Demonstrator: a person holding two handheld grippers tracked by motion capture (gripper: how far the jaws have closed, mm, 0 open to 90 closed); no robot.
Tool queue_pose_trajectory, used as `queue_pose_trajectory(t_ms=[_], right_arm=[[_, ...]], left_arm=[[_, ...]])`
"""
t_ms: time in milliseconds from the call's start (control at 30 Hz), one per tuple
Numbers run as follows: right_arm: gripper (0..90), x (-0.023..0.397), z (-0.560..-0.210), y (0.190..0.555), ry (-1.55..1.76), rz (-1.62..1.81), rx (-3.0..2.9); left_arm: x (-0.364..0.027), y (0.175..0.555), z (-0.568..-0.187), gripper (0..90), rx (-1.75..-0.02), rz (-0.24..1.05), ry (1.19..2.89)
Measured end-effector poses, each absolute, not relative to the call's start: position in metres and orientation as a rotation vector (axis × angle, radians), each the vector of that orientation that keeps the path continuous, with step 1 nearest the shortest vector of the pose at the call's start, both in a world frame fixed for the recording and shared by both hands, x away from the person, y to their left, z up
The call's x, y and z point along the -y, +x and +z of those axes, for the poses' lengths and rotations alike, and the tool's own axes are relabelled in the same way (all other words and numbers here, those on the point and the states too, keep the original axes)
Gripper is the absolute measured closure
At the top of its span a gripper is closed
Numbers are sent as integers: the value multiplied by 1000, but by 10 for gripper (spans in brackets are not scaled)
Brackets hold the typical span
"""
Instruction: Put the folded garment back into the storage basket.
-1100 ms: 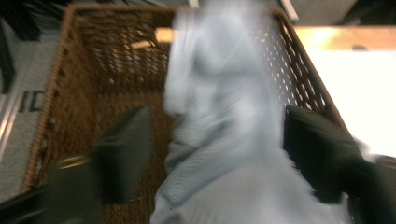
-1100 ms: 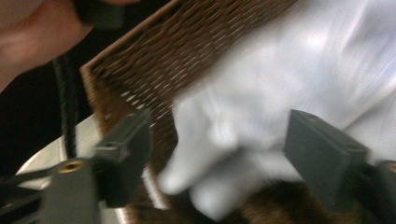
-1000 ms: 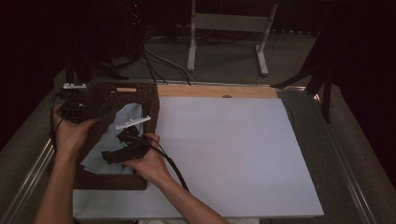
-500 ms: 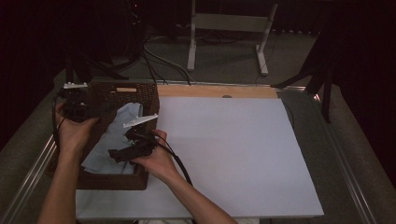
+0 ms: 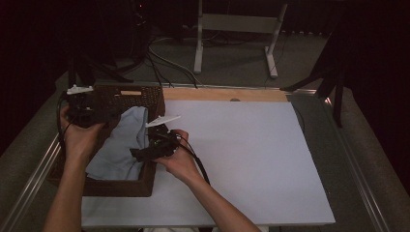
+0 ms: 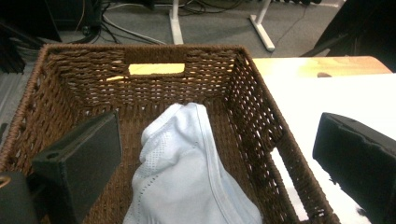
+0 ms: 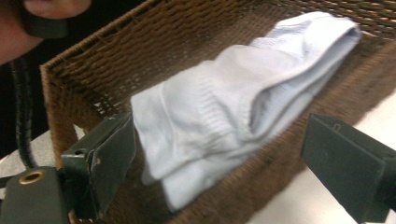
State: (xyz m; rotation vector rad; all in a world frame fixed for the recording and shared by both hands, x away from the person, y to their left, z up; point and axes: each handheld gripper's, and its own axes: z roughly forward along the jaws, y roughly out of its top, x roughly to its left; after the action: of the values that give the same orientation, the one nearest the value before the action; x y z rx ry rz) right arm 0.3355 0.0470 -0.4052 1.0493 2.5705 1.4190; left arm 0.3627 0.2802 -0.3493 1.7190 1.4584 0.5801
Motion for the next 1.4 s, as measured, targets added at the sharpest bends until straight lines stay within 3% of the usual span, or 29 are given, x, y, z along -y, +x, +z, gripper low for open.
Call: queue_pose_trajectory(t_ms=[1400], right_arm=[[102, 128, -407, 340, 1184, 1415, -2299]], left_arm=[[-249, 290, -384, 31, -1218, 549, 1678]])
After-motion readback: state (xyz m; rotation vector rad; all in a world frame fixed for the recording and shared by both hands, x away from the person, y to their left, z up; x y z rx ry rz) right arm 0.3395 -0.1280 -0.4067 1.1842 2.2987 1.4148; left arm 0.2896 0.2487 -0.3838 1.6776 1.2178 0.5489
